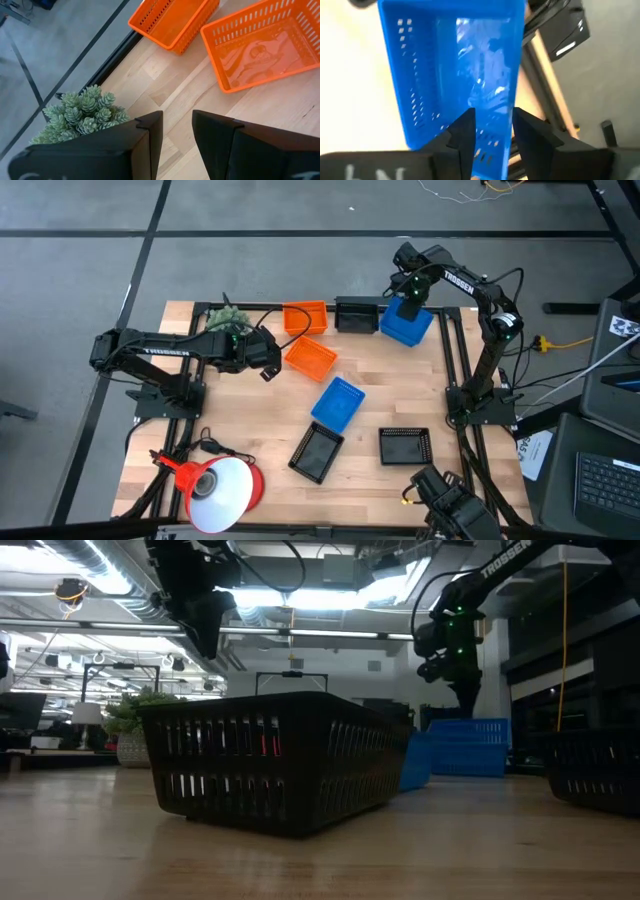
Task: Stack baskets by color
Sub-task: Stack the top left blue bin on the top right blue bin
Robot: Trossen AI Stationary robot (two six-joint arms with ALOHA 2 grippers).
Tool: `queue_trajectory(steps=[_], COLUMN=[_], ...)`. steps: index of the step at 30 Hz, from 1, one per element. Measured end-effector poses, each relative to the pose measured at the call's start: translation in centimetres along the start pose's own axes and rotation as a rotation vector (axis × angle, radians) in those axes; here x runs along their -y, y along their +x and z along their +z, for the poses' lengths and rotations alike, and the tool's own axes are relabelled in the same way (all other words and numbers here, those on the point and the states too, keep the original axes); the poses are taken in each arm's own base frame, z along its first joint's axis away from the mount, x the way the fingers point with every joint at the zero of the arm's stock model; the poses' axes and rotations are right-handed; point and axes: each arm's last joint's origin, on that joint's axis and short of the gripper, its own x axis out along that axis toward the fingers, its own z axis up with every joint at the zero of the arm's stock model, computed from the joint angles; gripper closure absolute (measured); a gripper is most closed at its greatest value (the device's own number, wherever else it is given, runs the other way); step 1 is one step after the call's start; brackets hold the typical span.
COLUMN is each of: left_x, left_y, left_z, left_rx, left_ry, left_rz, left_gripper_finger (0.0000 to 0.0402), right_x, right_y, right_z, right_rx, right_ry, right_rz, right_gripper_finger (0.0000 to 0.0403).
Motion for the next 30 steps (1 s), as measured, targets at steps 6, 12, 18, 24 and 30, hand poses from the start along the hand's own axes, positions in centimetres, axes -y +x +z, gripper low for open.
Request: queue_trajectory(steps=[6,12,18,24,30], left_x=[0.0,0.0,0.0,0.0,0.0], left_y=[0.0,0.0,0.0,0.0,0.0], left_z=[0.0,0.0,0.0,0.0,0.0], left_rx=[0.0,0.0,0.0,0.0,0.0], left_ry=[0.006,0.006,0.005,0.005,0.005], left_rz=[0.0,0.0,0.0,0.0,0.0], left_gripper_finger=[0.0304,0.0304,0.0304,0.0304,0.0304], right_x=[-0.9,-2.0,-3.0,-5.3,-6.9], right_y=[-0.6,-1.9,-0.6,2.6,4.3], right_z=[-0.1,0.6,2.3,2.0,1.6], right_rx=[-0.028,0.011,0.099,0.014,0.004], right_ry=[0.001,0.066,0.155,0.152,0.144], right_rz=[-0.043,-0.231,-0.434,-0.715,-0.756], right_gripper_finger=[0.0273,0.0273,0.0273,0.0286,0.0295])
